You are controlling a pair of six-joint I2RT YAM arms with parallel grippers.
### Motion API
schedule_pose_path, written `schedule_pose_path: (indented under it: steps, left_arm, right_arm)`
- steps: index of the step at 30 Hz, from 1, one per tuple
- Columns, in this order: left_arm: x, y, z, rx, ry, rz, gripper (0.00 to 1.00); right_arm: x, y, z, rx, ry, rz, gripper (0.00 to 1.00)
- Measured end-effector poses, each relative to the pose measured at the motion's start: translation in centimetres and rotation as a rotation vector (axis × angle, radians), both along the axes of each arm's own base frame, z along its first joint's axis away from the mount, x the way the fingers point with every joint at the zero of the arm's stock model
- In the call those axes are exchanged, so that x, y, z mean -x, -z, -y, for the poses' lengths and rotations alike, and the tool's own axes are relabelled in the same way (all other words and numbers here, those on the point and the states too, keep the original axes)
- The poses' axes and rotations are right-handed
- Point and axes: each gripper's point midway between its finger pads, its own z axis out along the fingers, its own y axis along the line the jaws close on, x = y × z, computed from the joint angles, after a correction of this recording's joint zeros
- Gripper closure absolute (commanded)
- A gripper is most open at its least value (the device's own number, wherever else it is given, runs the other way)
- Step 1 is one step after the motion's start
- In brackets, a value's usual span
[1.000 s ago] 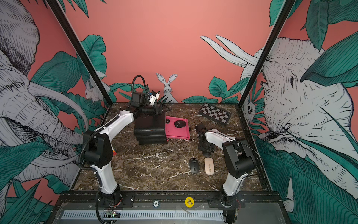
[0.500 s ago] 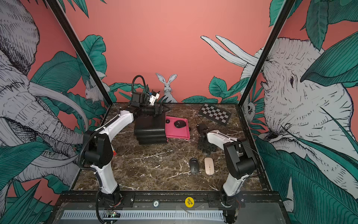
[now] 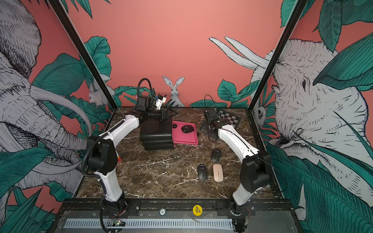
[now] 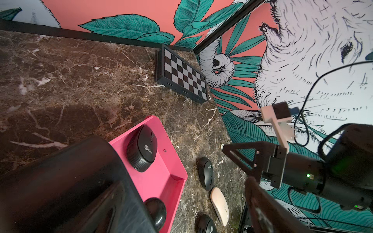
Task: Take the mice out of the drawer
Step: Place the mouse at the center of the board, then pick up the mouse from the drawer.
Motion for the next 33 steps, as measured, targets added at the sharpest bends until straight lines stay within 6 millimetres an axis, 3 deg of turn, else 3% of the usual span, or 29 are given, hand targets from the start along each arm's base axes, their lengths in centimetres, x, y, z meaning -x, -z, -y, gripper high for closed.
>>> schedule_pose_path:
  steps: [5,11,18,33]
  left_arm:
    - [0.0,0.0,0.0,-0.002,-0.001,0.002,0.04]
    - [0.0,-0.1,0.0,-0.003,0.001,0.007,0.04]
    - [0.0,0.0,0.0,-0.002,0.004,0.007,0.04]
    - [0.0,0.0,0.5,0.016,0.032,0.004,0.04]
  right_arm:
    - [-2.5,2.0,-4.7,-0.151,0.025,-0.027,0.16]
    - [-5.0,5.1,-8.2,-0.234,0.060,-0.085,0.18]
    - [-7.0,6.4,-9.8,-0.301,0.115,-0.108,0.18]
    - [-8.6,9.5,-11.4,-0.293,0.154,-0.164,0.21]
